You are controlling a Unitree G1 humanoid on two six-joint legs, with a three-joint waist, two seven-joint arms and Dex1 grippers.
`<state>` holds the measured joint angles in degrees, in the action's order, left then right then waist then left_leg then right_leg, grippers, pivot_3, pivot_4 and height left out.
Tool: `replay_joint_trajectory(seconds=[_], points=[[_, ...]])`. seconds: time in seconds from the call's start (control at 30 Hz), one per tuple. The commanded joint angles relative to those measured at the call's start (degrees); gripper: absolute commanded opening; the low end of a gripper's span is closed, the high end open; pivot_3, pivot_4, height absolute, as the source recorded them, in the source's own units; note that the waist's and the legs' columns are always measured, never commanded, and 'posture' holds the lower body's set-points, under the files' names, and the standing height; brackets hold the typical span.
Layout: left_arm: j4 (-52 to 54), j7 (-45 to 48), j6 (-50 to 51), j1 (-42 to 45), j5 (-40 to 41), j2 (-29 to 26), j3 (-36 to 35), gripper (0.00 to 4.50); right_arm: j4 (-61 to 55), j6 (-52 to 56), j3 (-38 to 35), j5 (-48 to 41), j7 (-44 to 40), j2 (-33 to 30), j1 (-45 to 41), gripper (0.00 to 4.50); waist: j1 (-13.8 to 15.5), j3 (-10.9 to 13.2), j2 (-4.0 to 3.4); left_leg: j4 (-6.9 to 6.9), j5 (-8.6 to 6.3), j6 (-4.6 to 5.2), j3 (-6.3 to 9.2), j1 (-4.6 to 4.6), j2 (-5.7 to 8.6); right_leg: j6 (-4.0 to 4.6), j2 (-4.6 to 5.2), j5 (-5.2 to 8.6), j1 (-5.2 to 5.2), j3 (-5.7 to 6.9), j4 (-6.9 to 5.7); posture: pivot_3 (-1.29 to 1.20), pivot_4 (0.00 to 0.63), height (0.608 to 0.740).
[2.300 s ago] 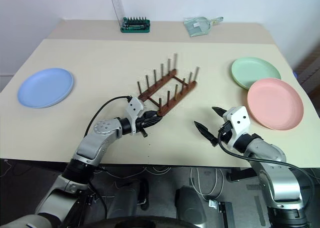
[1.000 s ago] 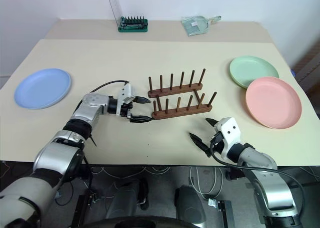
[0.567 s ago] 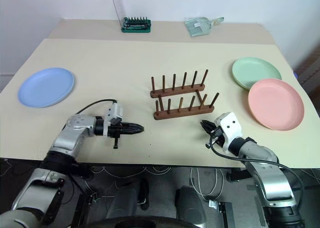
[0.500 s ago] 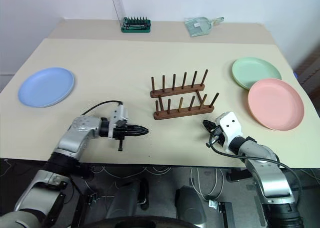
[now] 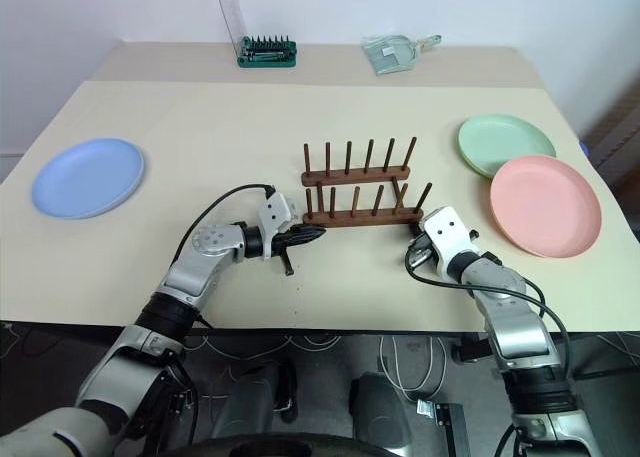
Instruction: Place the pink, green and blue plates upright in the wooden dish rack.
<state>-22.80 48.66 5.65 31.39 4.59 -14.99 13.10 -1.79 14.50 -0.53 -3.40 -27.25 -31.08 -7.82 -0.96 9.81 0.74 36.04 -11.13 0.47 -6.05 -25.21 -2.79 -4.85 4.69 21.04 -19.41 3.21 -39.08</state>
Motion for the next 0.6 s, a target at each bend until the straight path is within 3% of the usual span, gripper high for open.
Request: replay_joint_trajectory(seconds=[0.03, 0.6], points=[[-4.14, -3.77, -1.01, 1.08, -0.97, 0.05, -2.22, 0.05, 2.55, -0.59, 0.26, 1.33, 1.04, 0.92, -1.63, 0.0, -0.07, 0.0, 0.0, -0.01, 0.0, 0.0, 0.0, 0.0, 0.0, 0.0, 0.0, 0.0, 0.0, 0.0, 0.0, 0.0, 0.15, 0.732], [-9.17, -6.2, -4.55, 3.12, -1.22, 0.02, -3.38, 0.05, 8.26, -4.06, 0.62, 3.65, 1.84, 2.77, -6.55, 0.0, -0.13, 0.0, 0.0, -0.03, 0.17, -0.29, -0.01, 0.03, 0.0, 0.0, -0.01, 0.0, 0.01, 0.0, -0.01, 0.0, 0.15, 0.732]])
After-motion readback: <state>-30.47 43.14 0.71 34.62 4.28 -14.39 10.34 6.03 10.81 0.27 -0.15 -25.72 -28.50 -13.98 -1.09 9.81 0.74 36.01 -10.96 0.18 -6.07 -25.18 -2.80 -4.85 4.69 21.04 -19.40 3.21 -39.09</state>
